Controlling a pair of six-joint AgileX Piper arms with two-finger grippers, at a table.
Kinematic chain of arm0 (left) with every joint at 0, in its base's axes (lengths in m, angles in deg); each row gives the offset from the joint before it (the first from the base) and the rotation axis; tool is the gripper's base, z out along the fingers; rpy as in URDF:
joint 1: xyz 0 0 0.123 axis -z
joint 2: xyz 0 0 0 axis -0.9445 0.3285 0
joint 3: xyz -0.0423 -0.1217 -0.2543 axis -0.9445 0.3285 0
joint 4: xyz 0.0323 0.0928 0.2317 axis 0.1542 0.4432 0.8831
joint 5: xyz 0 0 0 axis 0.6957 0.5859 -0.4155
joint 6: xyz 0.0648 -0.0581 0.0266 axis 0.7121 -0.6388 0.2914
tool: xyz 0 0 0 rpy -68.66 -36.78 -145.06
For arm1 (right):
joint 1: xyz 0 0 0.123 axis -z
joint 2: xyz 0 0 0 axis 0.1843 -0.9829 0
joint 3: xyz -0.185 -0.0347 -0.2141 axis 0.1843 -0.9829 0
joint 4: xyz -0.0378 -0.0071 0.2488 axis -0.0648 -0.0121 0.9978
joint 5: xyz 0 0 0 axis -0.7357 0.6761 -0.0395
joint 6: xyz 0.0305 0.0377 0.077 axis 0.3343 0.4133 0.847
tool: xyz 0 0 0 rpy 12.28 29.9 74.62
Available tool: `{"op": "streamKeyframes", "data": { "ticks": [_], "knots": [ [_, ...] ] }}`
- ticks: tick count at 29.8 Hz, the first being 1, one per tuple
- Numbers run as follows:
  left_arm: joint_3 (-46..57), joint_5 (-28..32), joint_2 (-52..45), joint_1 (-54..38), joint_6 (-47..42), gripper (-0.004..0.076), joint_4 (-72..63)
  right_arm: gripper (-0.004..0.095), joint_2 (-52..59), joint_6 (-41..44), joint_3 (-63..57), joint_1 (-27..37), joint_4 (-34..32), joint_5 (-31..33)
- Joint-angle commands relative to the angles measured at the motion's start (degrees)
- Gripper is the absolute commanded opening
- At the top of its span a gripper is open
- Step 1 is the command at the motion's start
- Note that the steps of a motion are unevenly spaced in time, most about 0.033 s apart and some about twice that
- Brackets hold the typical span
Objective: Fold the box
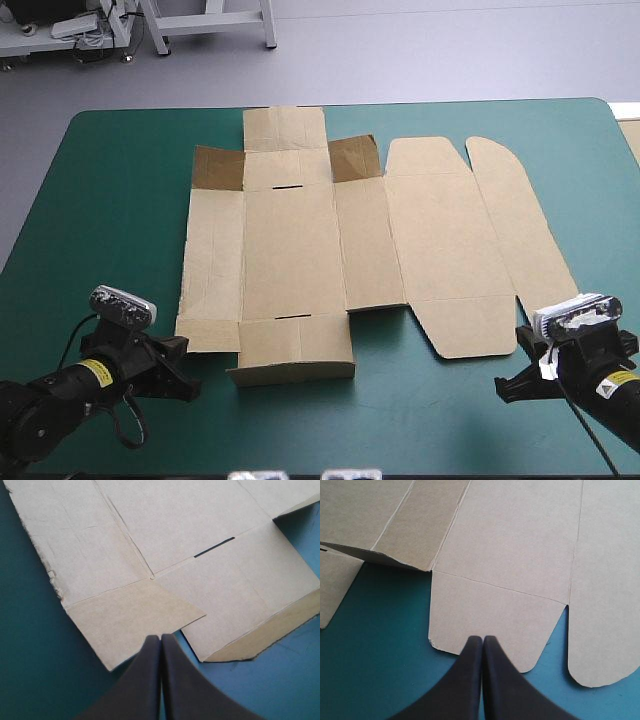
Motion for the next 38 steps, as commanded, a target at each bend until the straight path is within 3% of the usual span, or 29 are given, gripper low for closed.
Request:
{"op": "streamKeyframes", "data": {
  "ticks": [1,18,22,33,38],
  "knots": [
    [-1.35,3.1,0.21,0.02,0.02,-0.0009,-0.93,-0.0013,-0.32,-0.5,1.56,-0.28,1.14,-3.01],
    [-1.35,2.98,0.21,0.02,-0.19,-0.0009,-1.35,-0.0013,-0.32,-0.4,1.56,-0.28,1.14,-3.01],
    [-2.09,5.84,2.17,0.02,-0.99,-0.0009,-1.35,-0.0013,-0.32,-0.51,1.56,-0.28,1.14,-3.46],
    [-20.98,7.72,28.91,-0.9,-0.16,0.0015,1.32,-0.0013,-0.32,-0.8,1.56,-0.28,1.14,-5.47],
    [-31.48,-0.09,40.07,-10.47,11.7,0.0016,-11.74,-0.0013,-0.32,-0.92,1.56,-0.28,1.14,-5.47]
  ]
}}
